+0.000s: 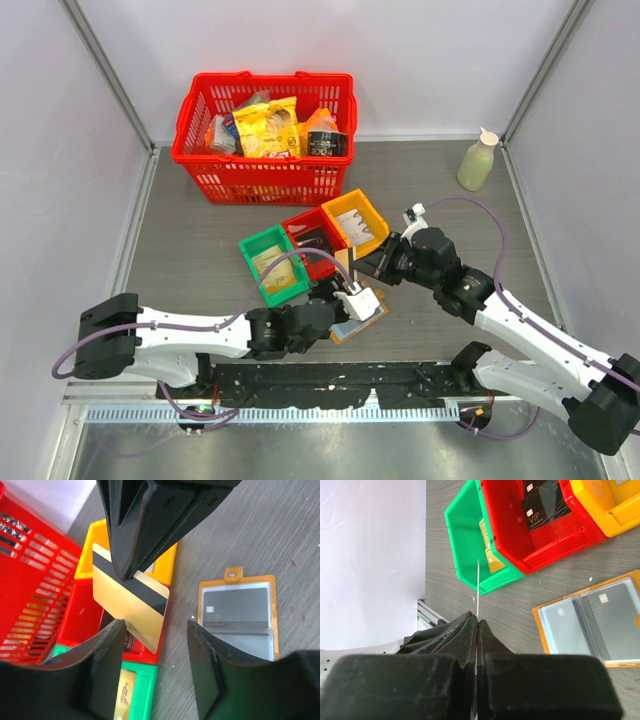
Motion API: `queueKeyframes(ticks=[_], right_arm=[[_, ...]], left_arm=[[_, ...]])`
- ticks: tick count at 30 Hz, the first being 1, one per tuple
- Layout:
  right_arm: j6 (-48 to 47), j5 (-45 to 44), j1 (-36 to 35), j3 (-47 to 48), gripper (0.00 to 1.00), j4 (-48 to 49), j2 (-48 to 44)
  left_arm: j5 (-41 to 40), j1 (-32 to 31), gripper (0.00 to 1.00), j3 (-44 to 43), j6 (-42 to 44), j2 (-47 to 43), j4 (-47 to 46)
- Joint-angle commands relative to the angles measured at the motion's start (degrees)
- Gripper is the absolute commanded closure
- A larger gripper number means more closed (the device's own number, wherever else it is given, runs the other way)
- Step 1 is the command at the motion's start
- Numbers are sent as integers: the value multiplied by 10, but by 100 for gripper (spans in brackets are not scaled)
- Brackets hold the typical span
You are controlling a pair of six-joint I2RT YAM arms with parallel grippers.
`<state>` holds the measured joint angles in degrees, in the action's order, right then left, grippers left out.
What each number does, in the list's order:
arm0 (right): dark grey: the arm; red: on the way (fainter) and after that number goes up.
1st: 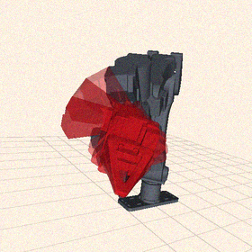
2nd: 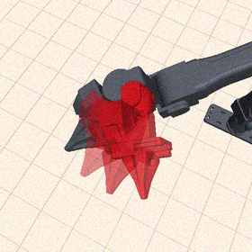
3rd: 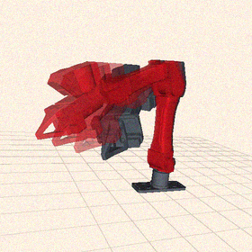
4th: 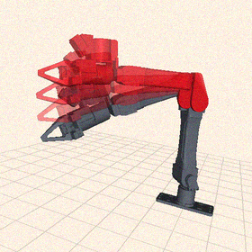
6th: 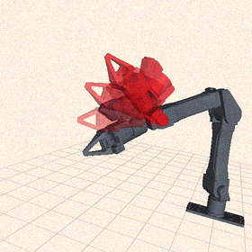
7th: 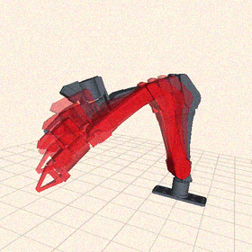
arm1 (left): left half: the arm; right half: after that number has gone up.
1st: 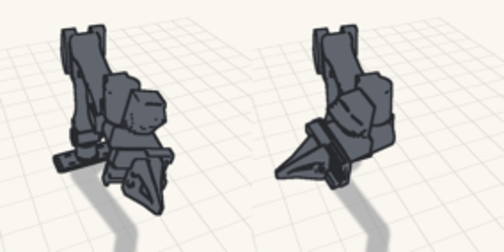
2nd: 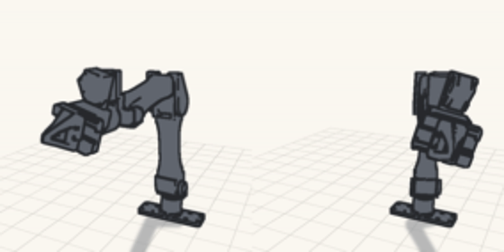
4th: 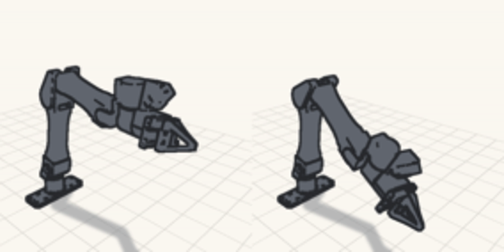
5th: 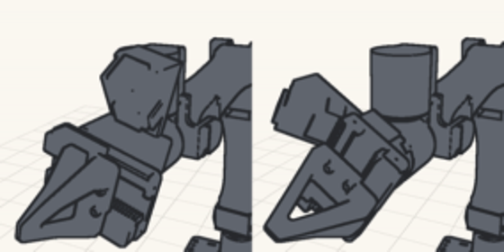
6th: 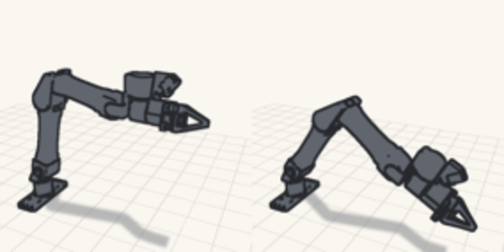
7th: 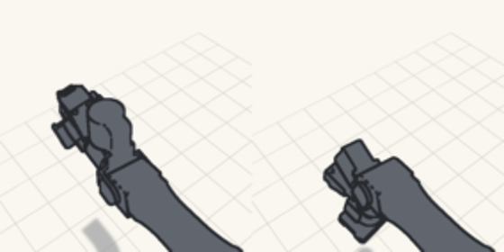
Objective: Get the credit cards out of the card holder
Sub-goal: Place the credit card in the storage box.
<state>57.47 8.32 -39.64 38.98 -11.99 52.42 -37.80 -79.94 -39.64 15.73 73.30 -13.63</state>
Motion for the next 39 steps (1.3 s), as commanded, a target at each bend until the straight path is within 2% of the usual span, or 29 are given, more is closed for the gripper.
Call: queueKeyframes(ticks=[1,4,7,8,10,12,13,14,15,16,22,26,31,36,39], right_arm=[[29,0,-2,-7,99,41,-15],[36,1,-2,-13,99,46,-19],[44,-1,-2,-18,99,55,-21],[45,-1,-3,-20,98,56,-24],[46,-8,-2,-25,92,65,-33],[43,-26,-2,-32,80,78,-51],[40,-44,0,-36,71,80,-61],[27,-65,-1,-37,57,82,-76],[18,-73,-1,-37,52,81,-93],[-3,-81,-1,-37,41,78,-101],[-125,-160,-1,-17,18,21,-150],[-177,-187,-1,-21,14,-16,-174],[-212,-175,-1,-30,13,-27,-183],[-229,-177,-1,-38,13,-30,-182],[-238,-177,-1,-38,13,-36,-183]], left_arm=[[-45,-3,55,-17,26,13,-73],[-48,-4,72,-21,25,19,-75],[-53,-4,98,-23,19,22,-75],[-56,-4,100,-22,15,20,-75],[-57,-5,100,-20,5,15,-71],[-66,-4,100,-20,-17,10,-58],[-72,-4,100,-20,-30,6,-50],[-75,-5,100,-19,-41,0,-42],[-78,-4,100,-18,-54,-4,-35],[-78,0,100,-16,-69,-11,-27],[-48,53,100,-13,-233,-77,80],[18,131,100,-11,-366,-148,174],[150,292,100,3,-501,-216,270],[335,464,100,5,-571,-205,334],[431,521,100,2,-592,-175,338]])
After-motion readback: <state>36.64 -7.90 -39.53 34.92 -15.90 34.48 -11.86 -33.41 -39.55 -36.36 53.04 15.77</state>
